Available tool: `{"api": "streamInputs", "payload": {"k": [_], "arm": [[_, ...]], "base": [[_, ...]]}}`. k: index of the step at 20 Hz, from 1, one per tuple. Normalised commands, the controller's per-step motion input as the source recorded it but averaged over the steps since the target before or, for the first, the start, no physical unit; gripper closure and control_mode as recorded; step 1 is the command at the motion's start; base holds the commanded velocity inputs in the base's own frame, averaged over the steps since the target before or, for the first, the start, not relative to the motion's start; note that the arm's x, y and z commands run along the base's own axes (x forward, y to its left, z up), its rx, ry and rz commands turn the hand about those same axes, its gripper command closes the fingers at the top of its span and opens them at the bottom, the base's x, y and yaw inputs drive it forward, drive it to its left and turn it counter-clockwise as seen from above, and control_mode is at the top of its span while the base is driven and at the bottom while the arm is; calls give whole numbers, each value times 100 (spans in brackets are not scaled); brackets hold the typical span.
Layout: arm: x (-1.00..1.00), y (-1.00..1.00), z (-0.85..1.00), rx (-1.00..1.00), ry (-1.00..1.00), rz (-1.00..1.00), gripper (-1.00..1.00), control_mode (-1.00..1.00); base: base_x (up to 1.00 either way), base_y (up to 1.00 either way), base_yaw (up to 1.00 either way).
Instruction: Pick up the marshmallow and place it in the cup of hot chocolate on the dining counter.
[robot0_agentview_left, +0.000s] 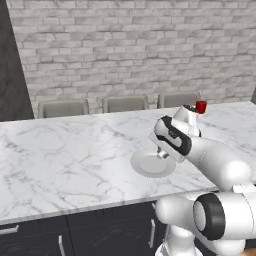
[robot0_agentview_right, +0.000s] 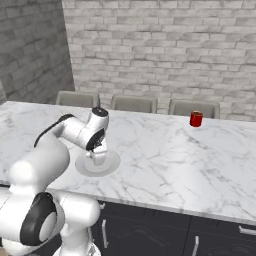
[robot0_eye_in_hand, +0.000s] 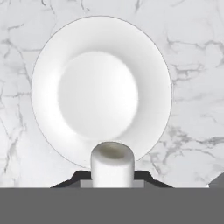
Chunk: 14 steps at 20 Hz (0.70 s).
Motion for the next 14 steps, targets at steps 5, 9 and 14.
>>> {"api": "streamInputs", "payload": {"k": [5, 9, 14], "arm": [[-65, -8, 68, 0, -45, 41, 100, -100], [-31, 0, 45, 0, -69, 45, 100, -100], [-12, 0, 40, 0, -62, 38, 100, -100]], "base": [[0, 0, 0], [0, 0, 0], [0, 0, 0]]}}
